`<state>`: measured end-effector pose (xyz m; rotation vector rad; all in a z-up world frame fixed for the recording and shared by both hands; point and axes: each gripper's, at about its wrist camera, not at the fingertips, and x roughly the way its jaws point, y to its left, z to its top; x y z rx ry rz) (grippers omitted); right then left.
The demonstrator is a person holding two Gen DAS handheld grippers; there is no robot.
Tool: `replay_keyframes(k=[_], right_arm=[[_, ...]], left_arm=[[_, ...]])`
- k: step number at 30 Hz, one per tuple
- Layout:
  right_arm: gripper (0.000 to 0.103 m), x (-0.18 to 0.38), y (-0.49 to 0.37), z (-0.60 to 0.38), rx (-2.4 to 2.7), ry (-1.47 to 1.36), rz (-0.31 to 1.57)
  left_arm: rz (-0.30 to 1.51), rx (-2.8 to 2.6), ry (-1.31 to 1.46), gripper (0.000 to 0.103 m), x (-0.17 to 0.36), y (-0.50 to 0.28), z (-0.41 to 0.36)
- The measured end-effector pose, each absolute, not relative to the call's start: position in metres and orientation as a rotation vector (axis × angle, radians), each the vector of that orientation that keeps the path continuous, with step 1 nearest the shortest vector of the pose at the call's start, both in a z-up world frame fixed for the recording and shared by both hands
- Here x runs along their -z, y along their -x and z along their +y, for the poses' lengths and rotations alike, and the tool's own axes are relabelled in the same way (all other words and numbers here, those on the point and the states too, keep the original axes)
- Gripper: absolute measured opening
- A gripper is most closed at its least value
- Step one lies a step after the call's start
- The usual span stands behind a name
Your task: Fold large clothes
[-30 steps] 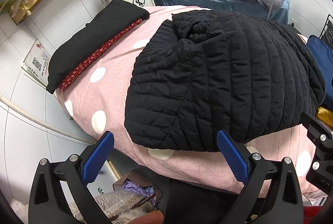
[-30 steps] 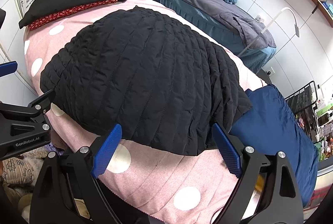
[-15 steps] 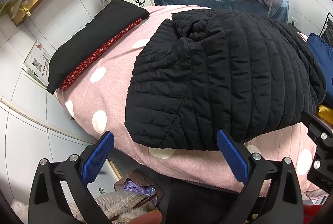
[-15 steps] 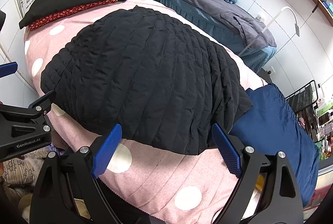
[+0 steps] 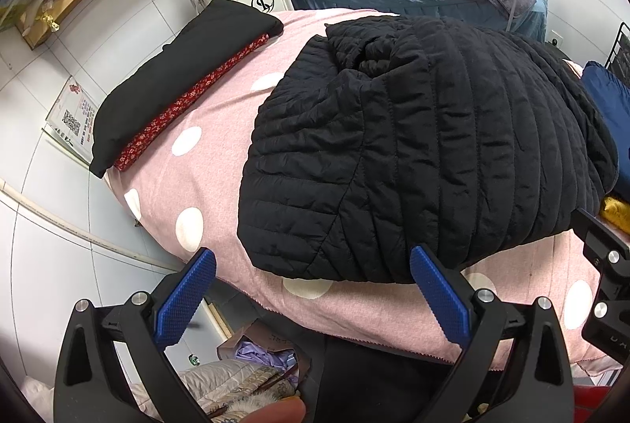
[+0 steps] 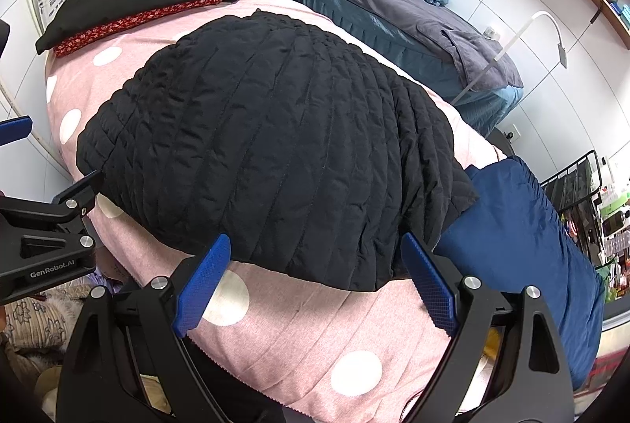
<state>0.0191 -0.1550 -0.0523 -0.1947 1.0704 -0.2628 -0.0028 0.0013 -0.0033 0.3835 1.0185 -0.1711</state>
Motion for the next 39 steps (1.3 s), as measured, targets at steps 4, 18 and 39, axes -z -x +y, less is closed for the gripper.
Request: replay_keyframes(k=[4,18,39], right_arm=[[0.087,0.053,-0.019,-0.155,0.263,0.195,1.071],[0.088,0.054,-0.019,-0.155,0.264,0.193,1.074],[0.087,0.052,-0.023,-0.16,0.221,0.162,1.063]], left_arm=[[1.019,0.171,-0.383,0.097,0.003,0.003,0.001],[1.02,0.171,-0.386,0.097,0.004,0.003,0.002],[1.078,0.213,-0.272,0.097,0.014,-0.012,0.029]])
